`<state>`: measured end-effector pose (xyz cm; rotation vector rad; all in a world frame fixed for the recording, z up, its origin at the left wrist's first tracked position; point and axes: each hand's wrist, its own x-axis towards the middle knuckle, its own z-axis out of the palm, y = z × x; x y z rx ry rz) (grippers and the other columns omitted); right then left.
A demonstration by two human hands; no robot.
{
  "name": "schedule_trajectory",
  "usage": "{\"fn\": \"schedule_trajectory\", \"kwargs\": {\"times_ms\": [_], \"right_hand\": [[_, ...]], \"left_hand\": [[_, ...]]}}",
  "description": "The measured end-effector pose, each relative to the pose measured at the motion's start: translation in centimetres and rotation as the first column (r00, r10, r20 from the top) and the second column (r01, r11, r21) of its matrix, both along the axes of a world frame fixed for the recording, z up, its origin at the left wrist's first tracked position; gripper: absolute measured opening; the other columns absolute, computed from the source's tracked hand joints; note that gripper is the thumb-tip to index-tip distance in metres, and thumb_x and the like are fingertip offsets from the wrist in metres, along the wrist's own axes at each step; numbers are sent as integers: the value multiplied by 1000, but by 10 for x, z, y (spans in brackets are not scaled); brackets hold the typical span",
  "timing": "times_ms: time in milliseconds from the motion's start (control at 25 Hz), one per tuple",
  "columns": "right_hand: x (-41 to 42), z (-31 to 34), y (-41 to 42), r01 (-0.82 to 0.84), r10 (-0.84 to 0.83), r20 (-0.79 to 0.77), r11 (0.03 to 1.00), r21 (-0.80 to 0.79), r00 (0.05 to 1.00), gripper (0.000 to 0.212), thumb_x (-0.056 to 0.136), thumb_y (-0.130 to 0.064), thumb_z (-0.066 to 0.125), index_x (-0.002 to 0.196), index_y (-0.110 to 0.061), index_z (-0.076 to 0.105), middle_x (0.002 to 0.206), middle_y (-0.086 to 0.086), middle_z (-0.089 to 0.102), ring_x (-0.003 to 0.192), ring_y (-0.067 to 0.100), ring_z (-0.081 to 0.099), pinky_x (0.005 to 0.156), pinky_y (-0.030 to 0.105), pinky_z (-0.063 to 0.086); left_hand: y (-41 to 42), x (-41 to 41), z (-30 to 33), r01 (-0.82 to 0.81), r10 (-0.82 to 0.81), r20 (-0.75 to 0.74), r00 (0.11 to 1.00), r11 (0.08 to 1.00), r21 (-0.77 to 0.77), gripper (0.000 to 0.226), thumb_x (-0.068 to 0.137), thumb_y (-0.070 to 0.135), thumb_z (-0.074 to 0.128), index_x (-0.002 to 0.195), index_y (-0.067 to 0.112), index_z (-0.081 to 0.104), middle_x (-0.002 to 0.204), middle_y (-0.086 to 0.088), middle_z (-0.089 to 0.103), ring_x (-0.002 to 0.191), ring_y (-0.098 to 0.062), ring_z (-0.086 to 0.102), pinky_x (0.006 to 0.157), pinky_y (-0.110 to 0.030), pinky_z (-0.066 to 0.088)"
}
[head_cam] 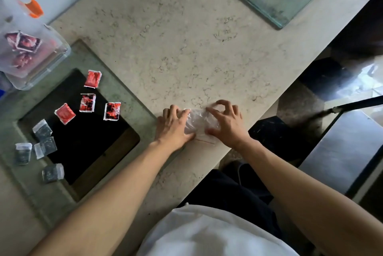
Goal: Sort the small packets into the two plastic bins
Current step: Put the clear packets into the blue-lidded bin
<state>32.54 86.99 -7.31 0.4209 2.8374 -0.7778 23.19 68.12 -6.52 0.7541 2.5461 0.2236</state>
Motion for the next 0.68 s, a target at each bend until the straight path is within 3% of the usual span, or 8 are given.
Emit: {"fn": "schedule_trajectory", "kwargs": {"times_ms": [120, 280, 440, 680], "right_hand": [[-1, 1, 0, -20, 19, 7, 998, 61, 1000, 79, 67, -59, 74, 139, -41, 46, 140, -3, 34, 114, 27, 40, 98, 41, 41], [-25, 15, -26, -85, 88, -58, 995, 51, 994, 79, 71, -57, 75, 140, -31, 45, 140, 3, 42, 123, 28, 41, 100, 43, 38], [-76, 40, -90, -258, 259, -87, 966, 30, 962, 64, 84, -50, 67, 139, -21, 50, 141, 7, 47, 133, 31, 37, 109, 47, 34], [-149, 80, -232, -529, 519, -147, 848, -40, 842, 45, 90, -26, 63, 132, -14, 58, 131, 15, 54, 123, 36, 46, 103, 44, 41]], "left_hand": [[-6, -2, 3, 12, -12, -22, 1000, 1000, -6, 79, 71, 57, 75, 136, 28, 40, 125, -10, 37, 110, -28, 35, 92, -46, 47], [-26, -7, 24, -60, 69, -139, 988, 996, 66, 72, 76, 68, 63, 129, 21, 50, 121, -12, 49, 111, -29, 47, 88, -44, 45], [-89, -23, 49, -247, 266, -219, 939, 963, 111, 55, 85, 49, 64, 128, 16, 55, 123, -14, 51, 115, -34, 50, 95, -47, 43], [-236, -31, 87, -530, 545, -282, 790, 837, 134, 42, 86, 35, 63, 121, 12, 61, 117, -15, 55, 111, -38, 52, 90, -48, 47]]}}
